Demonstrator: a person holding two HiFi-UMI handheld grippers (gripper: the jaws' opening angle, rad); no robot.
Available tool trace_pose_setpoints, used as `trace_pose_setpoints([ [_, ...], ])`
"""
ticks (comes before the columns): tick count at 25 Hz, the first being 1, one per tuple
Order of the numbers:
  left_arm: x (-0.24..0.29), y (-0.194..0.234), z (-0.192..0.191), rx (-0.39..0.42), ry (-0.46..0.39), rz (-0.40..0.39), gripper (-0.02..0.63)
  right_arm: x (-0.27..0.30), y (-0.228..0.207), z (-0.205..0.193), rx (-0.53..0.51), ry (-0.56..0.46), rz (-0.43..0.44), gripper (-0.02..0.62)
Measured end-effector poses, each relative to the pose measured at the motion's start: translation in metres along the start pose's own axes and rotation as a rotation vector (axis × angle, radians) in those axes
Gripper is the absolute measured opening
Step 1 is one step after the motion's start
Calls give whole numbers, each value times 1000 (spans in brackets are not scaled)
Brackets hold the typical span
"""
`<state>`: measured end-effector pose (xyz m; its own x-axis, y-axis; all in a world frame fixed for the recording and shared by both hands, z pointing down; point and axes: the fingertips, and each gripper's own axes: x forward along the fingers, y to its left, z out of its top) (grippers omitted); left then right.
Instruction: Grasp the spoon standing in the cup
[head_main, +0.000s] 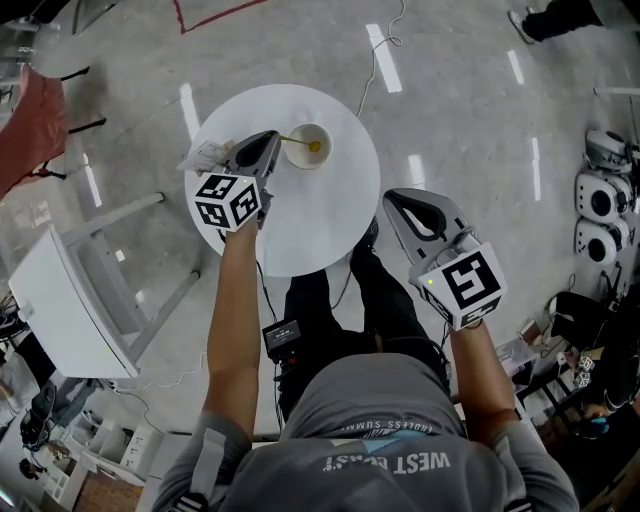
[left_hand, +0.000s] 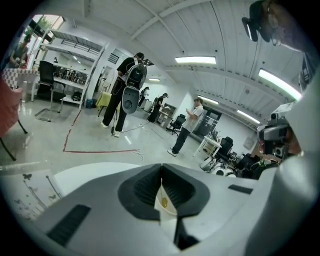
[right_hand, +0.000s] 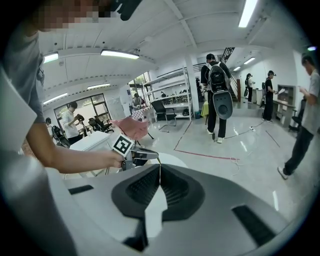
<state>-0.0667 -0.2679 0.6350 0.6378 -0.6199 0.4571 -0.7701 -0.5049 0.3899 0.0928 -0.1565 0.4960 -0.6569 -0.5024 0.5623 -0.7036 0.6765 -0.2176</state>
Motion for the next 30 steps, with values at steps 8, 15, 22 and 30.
trace_pose_setpoints([
  [8, -18, -1, 20, 10, -54, 8, 6, 4, 4, 2, -6, 1, 3, 3],
  [15, -36, -9, 37, 28, -94, 9, 6, 6, 9, 10, -28, -10, 18, 3],
  [22, -59, -11, 51, 49, -126, 8, 6, 11, 18, 16, -50, -9, 28, 3],
  [30, -88, -11, 59, 72, -151, 25, 6, 19, 34, 23, -80, -9, 58, 3],
])
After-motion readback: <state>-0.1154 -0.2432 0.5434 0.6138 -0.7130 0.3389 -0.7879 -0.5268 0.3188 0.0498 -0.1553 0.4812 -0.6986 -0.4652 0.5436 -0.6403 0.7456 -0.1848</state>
